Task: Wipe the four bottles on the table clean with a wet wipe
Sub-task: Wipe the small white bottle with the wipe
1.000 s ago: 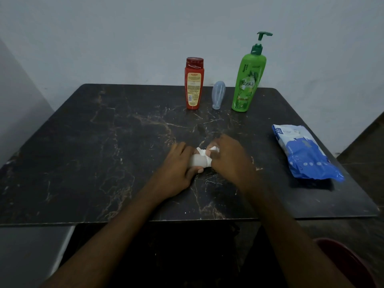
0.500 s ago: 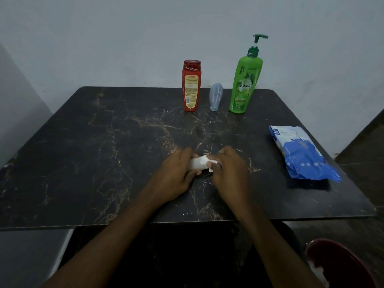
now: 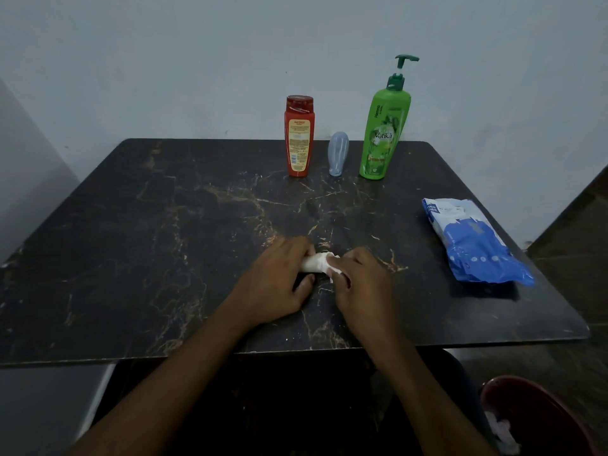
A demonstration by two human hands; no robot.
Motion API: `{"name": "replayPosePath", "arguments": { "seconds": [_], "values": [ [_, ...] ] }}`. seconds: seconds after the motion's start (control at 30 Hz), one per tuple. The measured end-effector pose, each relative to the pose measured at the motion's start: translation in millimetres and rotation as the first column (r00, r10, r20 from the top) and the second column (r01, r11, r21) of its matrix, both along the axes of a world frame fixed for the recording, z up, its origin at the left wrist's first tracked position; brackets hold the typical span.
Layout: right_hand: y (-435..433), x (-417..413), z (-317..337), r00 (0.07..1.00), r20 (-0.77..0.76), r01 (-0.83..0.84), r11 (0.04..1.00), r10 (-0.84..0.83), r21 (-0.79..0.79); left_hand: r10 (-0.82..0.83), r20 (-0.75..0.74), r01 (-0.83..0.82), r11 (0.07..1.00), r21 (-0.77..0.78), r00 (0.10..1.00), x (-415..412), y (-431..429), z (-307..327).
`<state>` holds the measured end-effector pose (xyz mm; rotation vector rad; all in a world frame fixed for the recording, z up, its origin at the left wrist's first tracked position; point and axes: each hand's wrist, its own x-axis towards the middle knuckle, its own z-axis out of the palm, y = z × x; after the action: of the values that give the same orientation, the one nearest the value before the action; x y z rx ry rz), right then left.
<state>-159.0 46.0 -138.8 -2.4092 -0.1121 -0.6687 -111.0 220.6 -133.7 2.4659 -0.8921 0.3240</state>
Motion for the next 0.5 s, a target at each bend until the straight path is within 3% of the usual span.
{"name": "replayPosePath", "arguments": {
  "seconds": [0.2,0.5],
  "values": [
    [-10,8,9,1.0,0.007,-0.005,0.997,0.004,0.082,-0.007,0.036,0.004,0.996,0.092,0.999,3,-2,-5],
    [-9,9,4,0.998,0.05,-0.05,0.998,0.047,0.044,0.014,-0.03,-0.009,0.987,0.163,0.999,7,-3,-9]
  ]
}}
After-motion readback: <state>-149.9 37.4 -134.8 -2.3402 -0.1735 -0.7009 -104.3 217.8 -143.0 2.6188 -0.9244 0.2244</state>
